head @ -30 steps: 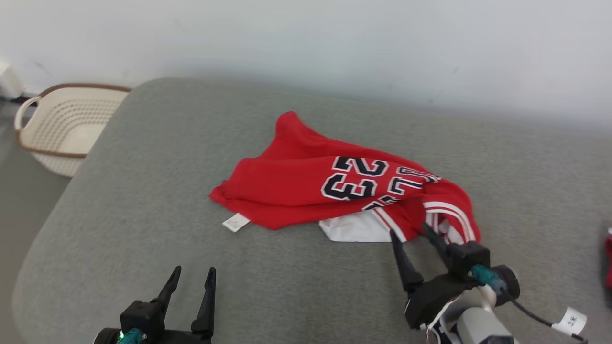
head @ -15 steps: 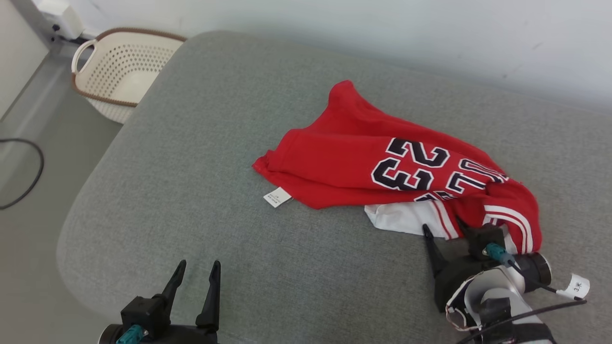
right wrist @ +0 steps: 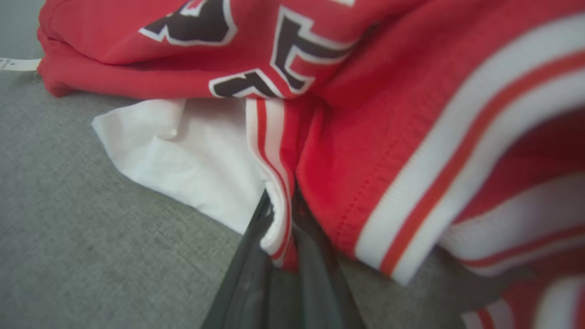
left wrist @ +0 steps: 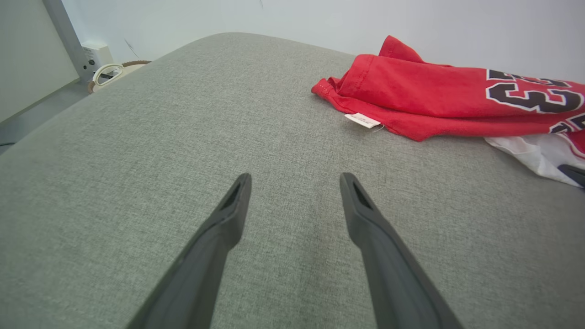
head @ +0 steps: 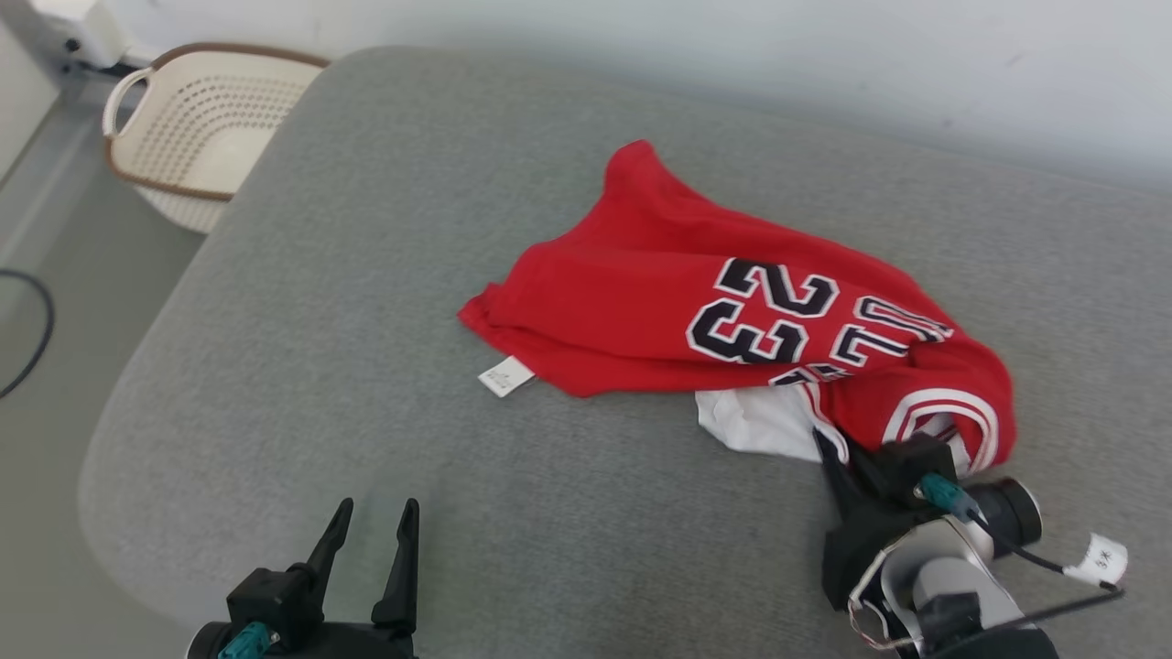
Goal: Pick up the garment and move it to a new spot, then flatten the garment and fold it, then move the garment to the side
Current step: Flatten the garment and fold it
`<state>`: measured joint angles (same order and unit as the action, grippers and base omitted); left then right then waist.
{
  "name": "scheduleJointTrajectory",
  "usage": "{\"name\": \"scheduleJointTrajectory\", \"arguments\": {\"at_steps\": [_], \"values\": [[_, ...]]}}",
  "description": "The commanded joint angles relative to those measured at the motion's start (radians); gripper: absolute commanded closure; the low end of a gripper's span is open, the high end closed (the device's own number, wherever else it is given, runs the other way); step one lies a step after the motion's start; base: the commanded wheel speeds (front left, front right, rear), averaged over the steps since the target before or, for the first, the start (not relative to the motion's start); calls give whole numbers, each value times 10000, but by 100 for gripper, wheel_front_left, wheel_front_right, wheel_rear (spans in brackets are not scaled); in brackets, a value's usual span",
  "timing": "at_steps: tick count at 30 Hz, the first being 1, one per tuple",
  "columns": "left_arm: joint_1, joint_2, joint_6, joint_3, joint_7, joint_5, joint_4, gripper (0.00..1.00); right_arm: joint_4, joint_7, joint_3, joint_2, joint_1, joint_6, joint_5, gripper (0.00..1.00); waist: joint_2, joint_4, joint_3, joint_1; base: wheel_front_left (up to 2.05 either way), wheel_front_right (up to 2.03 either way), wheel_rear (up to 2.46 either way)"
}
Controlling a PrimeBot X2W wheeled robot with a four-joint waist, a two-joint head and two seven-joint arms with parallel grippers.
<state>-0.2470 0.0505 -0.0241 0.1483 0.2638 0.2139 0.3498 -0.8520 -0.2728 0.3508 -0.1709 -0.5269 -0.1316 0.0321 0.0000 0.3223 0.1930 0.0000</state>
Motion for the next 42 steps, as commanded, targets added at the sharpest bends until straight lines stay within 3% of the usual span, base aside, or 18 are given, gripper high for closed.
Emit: {"name": "scheduleJointTrajectory", "arguments": {"at_steps": [1,9,15,16,17,18,24,30,35,42], "values": [[123,1,-20,27,11,29,66,0,-118,158,175,-313,674,16,299,100,0,-720,-538,0,0,0,0],[252,7,-77,117,11,97,251,0,1089,91,1710,-1807,1039,16,2197,100,0,-1858,-1001,0,0,0,0],[259,1,-34,220,11,195,404,0,1379,88,3134,-2776,1166,15,3600,100,0,-2287,-1195,0,0,0,0],[258,7,-24,220,11,209,435,0,1360,88,3311,-2942,1125,15,3768,85,0,-2341,-1216,0,0,0,0],[249,10,-12,224,11,222,463,0,1353,89,3404,-3069,1079,15,3970,27,0,-2381,-1234,0,0,0,0],[253,8,-5,217,11,217,494,0,1324,88,3490,-3169,1049,15,4107,0,0,-2427,-1258,0,0,0,0],[275,5,-29,32,11,94,643,0,1723,89,3240,-3585,965,15,4526,0,0,-2719,-1394,0,0,0,0],[-38,7,-68,-154,11,-105,817,0,2478,88,2463,-3505,1018,15,4187,0,0,-3006,-1406,0,0,0,0],[-609,8,-228,-414,11,-495,1071,0,3412,89,1353,-3018,1375,15,3472,0,0,-3358,-1114,0,0,0,0],[-1762,111,-431,-945,11,-808,1758,0,4182,89,601,-2357,1671,13,2767,0,0,-3980,-472,0,0,0,0]]}}
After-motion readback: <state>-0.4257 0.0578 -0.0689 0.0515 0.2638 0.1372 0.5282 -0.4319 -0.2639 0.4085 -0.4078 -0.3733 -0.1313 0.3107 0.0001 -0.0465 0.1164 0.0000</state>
